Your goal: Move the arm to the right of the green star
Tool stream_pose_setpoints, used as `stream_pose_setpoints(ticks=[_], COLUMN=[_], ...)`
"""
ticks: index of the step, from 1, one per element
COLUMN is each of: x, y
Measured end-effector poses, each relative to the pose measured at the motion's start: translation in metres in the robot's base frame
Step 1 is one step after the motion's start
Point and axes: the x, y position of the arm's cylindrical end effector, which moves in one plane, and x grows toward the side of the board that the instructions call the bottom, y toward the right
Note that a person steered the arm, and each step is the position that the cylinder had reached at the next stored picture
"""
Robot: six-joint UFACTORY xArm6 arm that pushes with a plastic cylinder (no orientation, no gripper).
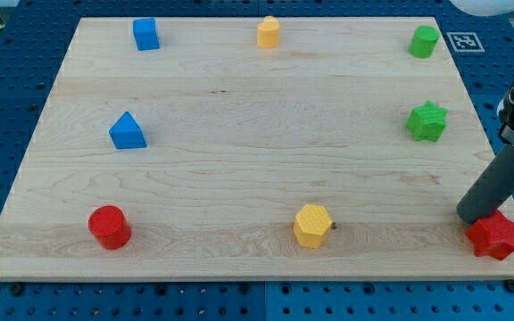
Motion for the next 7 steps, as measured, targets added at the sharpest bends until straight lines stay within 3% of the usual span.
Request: stream_pose_setpoints(ticks=[3,7], x=[-0.037,-0.044], y=[-0.041,0.053])
